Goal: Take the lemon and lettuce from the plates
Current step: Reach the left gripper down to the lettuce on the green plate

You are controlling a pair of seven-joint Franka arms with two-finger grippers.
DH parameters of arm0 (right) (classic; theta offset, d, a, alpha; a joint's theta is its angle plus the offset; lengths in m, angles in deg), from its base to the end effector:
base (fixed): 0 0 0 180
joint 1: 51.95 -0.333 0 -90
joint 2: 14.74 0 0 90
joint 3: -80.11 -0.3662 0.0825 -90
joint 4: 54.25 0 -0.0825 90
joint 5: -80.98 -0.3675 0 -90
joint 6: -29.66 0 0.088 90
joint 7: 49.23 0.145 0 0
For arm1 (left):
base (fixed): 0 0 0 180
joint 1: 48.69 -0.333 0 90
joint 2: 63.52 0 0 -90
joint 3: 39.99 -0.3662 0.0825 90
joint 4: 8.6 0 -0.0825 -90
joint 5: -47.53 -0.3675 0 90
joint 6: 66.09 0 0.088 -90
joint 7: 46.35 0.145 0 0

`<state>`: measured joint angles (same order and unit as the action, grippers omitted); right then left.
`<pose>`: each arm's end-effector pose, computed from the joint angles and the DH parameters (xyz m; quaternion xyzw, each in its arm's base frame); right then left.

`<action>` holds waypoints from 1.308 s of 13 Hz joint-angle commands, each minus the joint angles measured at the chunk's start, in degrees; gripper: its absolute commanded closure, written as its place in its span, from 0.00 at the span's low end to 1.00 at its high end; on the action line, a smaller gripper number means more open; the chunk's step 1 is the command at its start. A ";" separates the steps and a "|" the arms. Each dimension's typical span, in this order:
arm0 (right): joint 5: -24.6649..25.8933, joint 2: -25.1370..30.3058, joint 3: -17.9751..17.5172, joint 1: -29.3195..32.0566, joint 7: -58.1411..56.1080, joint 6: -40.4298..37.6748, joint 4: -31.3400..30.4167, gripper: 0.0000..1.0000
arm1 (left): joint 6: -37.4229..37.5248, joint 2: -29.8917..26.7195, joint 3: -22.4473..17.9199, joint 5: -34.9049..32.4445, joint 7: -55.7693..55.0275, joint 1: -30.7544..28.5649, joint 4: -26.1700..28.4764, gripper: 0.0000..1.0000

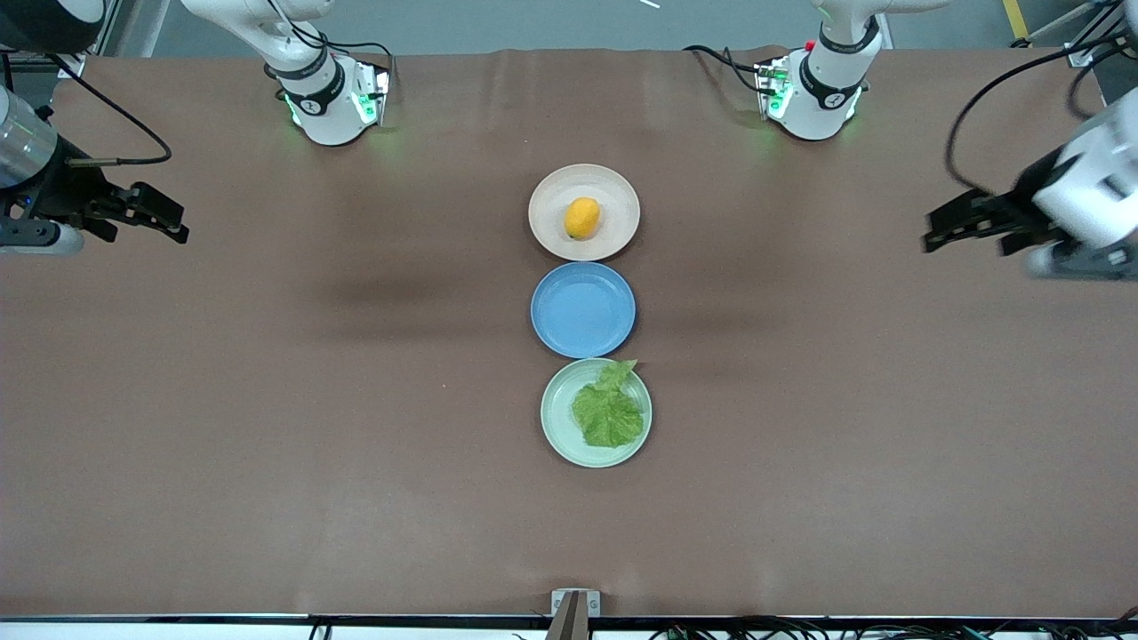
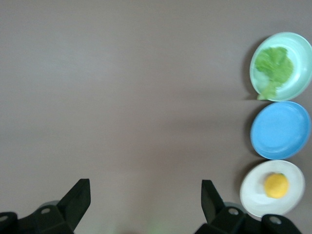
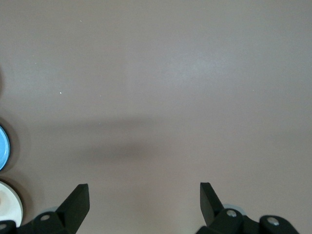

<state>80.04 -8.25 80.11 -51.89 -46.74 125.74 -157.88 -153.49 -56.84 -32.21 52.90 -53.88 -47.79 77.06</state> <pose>0.5008 0.0017 0.5958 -0.9997 0.0232 0.0094 0.0080 0.5621 -0.0951 0.6039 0.9975 -0.0100 -0.0498 0.0482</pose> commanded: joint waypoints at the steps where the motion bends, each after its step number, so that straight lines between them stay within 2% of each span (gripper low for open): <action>1: 0.59 -0.77 -1.05 1.25 0.15 -0.63 0.98 0.00 | -3.89 6.92 3.10 1.04 -8.35 2.95 -1.10 0.00; 7: 0.76 -2.09 -0.97 1.07 0.67 -0.63 1.85 0.00 | -26.81 20.28 3.20 1.13 -25.66 12.00 -1.54 0.00; 9: -0.11 -5.76 -1.05 1.25 0.76 -0.37 2.99 0.00 | -34.90 24.41 3.20 1.04 -34.01 14.90 -1.46 0.00; 11: 0.76 -11.99 -1.05 0.90 -0.03 -0.80 7.72 0.00 | -43.34 28.63 3.20 0.78 -39.38 18.06 -1.46 0.00; 12: 0.33 -12.63 -1.23 -0.06 1.19 -1.68 7.66 0.00 | -47.47 30.48 3.20 0.95 -42.37 18.77 -1.46 0.00; 13: -0.29 -12.47 -1.23 -1.46 2.68 -2.04 6.96 0.00 | -51.60 32.50 3.20 0.95 -45.44 19.22 -1.46 0.00; 15: -1.34 -12.20 -1.41 -6.11 14.42 -1.51 4.50 0.00 | -58.99 35.84 3.20 0.95 -47.58 20.71 -1.46 0.00; 17: -4.05 -11.85 -1.41 -11.12 21.73 0.49 1.00 0.00 | -62.18 37.61 3.20 0.95 -47.58 21.77 -1.46 0.00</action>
<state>78.11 -21.71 78.80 -58.90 -32.16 125.02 -153.33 -213.65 -20.84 -28.81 53.40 -100.56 -26.93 77.05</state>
